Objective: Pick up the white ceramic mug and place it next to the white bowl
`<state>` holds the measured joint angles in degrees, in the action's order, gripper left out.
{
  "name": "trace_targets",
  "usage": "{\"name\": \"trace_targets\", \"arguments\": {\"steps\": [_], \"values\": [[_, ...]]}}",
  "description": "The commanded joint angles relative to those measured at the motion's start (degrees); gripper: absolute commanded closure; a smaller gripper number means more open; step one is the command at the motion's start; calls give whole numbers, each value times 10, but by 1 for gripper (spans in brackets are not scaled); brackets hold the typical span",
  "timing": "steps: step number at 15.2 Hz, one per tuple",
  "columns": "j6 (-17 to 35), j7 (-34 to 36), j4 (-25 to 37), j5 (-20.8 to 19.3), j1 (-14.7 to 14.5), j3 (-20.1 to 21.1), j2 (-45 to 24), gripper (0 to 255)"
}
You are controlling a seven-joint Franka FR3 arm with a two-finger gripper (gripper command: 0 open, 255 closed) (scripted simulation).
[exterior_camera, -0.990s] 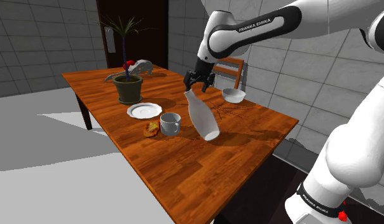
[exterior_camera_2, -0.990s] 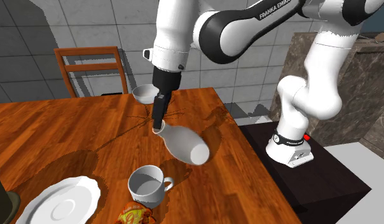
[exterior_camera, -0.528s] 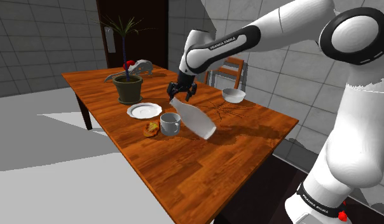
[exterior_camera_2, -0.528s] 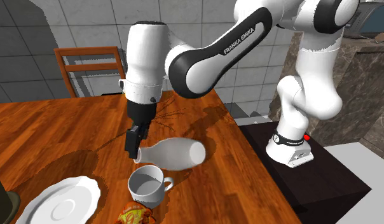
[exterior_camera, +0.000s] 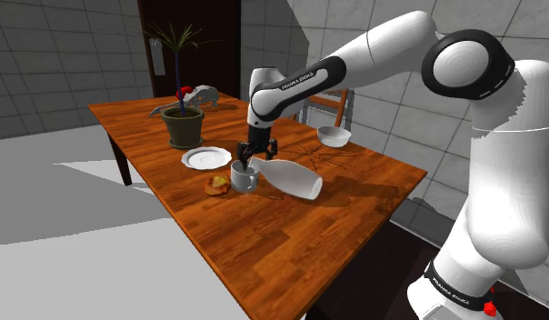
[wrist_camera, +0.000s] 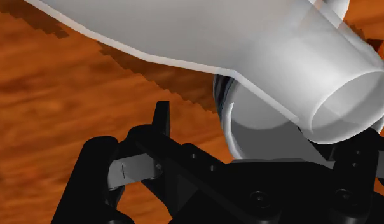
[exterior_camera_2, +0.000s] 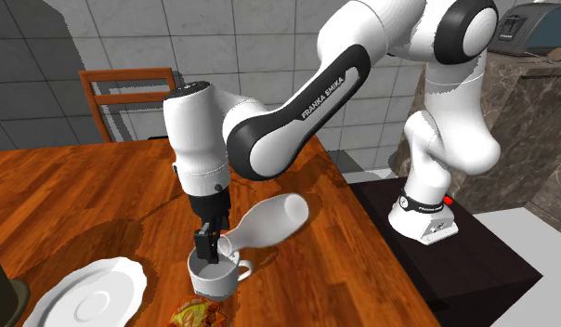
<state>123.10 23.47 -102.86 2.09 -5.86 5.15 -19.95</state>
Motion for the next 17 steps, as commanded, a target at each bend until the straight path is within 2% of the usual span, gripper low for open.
{"name": "trace_targets", "arguments": {"steps": [1, 10, 11, 17], "values": [[12, 1, -3, -1, -1, 0, -10, 0], [22, 2, -7, -1, -2, 0, -16, 0], [22, 2, -7, -1, -2, 0, -16, 255], [22, 2, -7, -1, -2, 0, -16, 255]]}}
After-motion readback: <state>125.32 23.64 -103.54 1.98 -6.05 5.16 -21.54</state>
